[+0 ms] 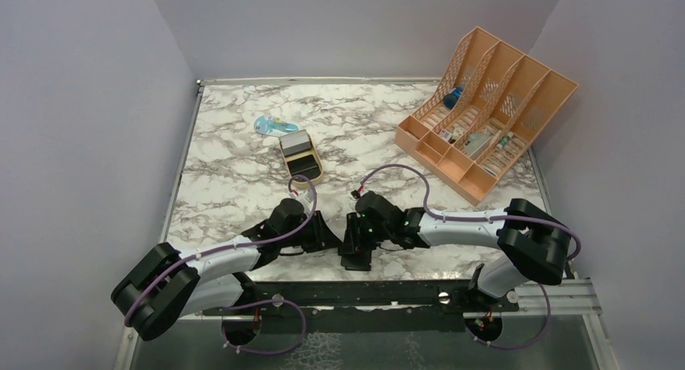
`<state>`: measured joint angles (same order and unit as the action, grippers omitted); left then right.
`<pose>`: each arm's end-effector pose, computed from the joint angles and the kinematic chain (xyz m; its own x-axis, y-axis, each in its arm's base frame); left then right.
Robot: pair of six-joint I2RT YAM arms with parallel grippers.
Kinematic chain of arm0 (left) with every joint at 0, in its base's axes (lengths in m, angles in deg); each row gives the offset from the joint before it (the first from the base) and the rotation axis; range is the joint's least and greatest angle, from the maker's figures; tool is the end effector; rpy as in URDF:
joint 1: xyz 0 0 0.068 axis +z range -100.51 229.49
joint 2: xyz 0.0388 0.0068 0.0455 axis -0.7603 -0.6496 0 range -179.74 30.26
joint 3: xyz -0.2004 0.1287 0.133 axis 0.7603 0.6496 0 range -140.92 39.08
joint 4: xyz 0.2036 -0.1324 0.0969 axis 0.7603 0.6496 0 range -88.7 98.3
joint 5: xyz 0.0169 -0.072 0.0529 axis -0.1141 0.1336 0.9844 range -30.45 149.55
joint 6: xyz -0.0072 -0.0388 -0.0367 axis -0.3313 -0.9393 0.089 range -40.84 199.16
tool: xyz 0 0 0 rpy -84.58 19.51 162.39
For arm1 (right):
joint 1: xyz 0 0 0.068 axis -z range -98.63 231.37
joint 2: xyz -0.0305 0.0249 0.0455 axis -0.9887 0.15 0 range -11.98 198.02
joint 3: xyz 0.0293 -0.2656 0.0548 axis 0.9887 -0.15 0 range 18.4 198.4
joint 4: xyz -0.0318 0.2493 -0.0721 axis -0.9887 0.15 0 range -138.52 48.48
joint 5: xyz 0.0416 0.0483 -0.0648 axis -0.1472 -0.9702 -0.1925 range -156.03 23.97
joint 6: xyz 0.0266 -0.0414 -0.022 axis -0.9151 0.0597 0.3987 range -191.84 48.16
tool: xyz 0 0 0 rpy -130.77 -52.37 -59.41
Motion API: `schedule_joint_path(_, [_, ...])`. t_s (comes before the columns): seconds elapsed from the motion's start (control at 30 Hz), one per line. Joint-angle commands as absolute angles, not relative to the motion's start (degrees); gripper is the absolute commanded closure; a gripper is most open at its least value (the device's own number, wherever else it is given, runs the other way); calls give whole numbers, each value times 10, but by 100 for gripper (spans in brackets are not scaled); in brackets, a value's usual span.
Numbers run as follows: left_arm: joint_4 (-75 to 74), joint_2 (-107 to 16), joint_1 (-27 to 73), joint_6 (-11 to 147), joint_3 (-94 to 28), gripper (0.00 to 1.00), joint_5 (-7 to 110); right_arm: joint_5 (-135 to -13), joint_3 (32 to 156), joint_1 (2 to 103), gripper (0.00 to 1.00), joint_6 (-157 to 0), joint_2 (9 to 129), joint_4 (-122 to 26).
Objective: Put the credit cards into the card holder
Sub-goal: Close the card holder at the center of the board.
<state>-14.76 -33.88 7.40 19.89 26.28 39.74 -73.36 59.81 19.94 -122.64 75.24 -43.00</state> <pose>0.1348 -0.1380 0.1352 -0.9376 -0.2429 -0.2490 0.0588 0.5949 -0.8017 0.1343 0.2563 0.1580 -0.9406 -0.1201 -0.3176 -0.2853 0.7868 0.5473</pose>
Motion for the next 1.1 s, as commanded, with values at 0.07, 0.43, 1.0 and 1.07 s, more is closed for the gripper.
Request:
schedule_joint_path(0.07, [-160,-328,74,197,273,76,414,-721,607,198,67,-1233,741,-432])
schedule_joint_path(0.43, [-160,-327,73,196,276,76,417,-717,599,198,67,-1238,723,-432])
schedule_joint_path(1.0, [-161,-329,74,197,271,77,414,-702,595,198,81,-1240,729,-435])
schedule_joint_path(1.07, [-161,-329,74,197,271,78,413,-703,596,198,81,-1240,731,-435])
